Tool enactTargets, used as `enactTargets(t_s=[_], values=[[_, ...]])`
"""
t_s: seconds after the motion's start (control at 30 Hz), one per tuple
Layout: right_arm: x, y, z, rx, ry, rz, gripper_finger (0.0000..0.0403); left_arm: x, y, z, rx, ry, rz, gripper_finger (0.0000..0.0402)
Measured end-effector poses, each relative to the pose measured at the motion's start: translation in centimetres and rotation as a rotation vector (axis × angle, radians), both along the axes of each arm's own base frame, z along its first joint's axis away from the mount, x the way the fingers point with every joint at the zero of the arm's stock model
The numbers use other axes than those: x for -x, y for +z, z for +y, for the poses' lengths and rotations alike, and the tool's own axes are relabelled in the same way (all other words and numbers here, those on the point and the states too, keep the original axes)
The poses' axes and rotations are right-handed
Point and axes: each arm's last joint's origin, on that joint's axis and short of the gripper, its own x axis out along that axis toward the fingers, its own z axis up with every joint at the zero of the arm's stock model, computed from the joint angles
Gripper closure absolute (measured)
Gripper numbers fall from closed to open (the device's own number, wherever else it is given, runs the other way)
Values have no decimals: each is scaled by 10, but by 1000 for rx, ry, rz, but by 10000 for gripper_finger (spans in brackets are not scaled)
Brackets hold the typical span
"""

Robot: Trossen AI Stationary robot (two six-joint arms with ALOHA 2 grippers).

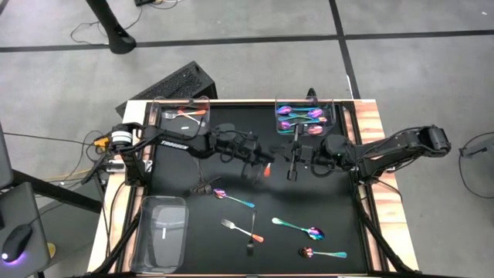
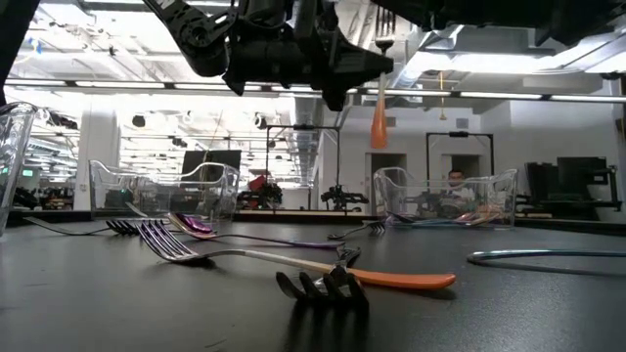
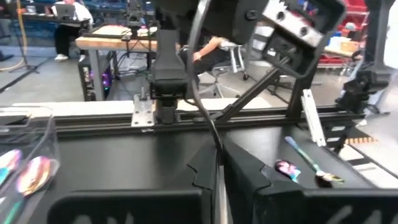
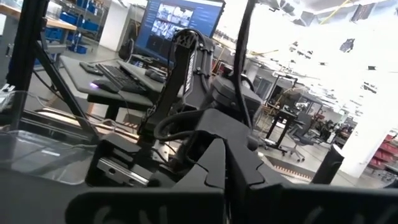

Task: Sort silverware by color (type)
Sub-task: Put the orange fork into top left transparent bin

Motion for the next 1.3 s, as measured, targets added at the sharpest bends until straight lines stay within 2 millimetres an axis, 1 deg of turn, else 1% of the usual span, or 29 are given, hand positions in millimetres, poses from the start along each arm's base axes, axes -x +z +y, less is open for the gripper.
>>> enactTargets(t_s=[0.1,0.2,0.27,0.33,0.43,0.5,0.57,0.73,0.83,0.93,1.03,1.2,1.3], values=[[0,-2,-4,-54,-31,8,373,1,-2,5,-22,56,30,399],[0,-4,-9,-128,-138,16,346,7,-5,16,-29,148,108,400],[2,-5,-13,-175,-280,11,328,13,-5,23,-65,226,180,401],[4,-6,-17,-223,-454,4,312,22,0,30,-123,324,250,401],[8,-9,-21,-248,-663,11,293,38,7,39,-215,475,361,401],[10,-10,-23,-283,-765,-6,284,50,12,42,-269,531,438,401],[11,-13,-26,-314,-822,-10,279,61,20,44,-309,561,482,401],[11,-22,-34,-389,-833,16,275,84,36,46,-342,636,567,401],[11,-28,-39,-432,-815,50,275,89,43,47,-355,679,559,401],[12,-33,-41,-466,-808,71,275,92,42,47,-406,691,604,401],[12,-36,-39,-461,-801,104,275,100,37,47,-465,724,708,401],[12,-39,-33,-451,-781,139,275,115,41,47,-434,722,779,401],[11,-39,-32,-466,-775,131,275,125,37,51,-456,712,789,401]])
